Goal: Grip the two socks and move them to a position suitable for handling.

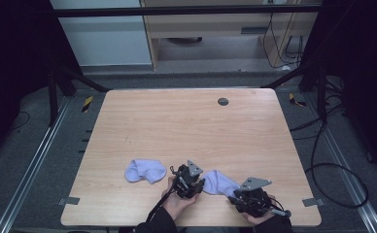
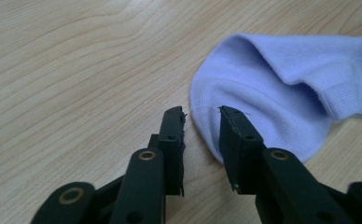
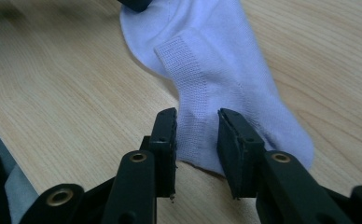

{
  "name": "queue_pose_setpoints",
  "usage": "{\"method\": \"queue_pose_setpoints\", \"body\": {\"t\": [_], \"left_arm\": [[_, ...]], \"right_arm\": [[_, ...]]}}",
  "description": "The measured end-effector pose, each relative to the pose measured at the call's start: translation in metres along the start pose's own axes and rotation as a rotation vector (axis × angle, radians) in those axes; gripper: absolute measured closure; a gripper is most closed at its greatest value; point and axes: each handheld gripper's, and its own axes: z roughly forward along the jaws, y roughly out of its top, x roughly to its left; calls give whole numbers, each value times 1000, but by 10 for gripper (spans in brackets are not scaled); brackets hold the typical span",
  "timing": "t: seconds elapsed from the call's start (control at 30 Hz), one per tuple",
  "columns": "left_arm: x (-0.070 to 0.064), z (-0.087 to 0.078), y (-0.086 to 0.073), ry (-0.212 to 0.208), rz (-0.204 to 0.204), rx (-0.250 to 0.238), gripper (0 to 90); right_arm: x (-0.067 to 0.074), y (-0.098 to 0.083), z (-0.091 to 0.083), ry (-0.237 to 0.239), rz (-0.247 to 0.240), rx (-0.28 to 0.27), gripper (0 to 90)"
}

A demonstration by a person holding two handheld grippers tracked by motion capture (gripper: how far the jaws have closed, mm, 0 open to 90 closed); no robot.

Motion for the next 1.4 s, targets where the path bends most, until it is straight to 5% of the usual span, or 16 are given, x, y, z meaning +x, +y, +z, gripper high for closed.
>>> {"method": "queue_pose_setpoints", "body": {"t": [0.4,0.6,0.77,1.13,1.27,1.4], "left_arm": [[-2,1,0,-17,14,0,872],[-2,1,0,-24,28,-2,883],[-2,1,0,-28,35,1,884],[-2,1,1,-28,44,7,885],[-2,1,1,-30,42,6,884],[-2,2,1,-27,33,-1,877]], "right_arm": [[2,3,1,41,33,8,843],[-3,12,-15,51,78,-146,842],[-14,19,-17,-16,160,-233,838],[-39,24,-5,-139,258,-222,825],[-49,22,-5,-184,269,-220,806],[-55,21,-2,-249,239,-213,689]]}}
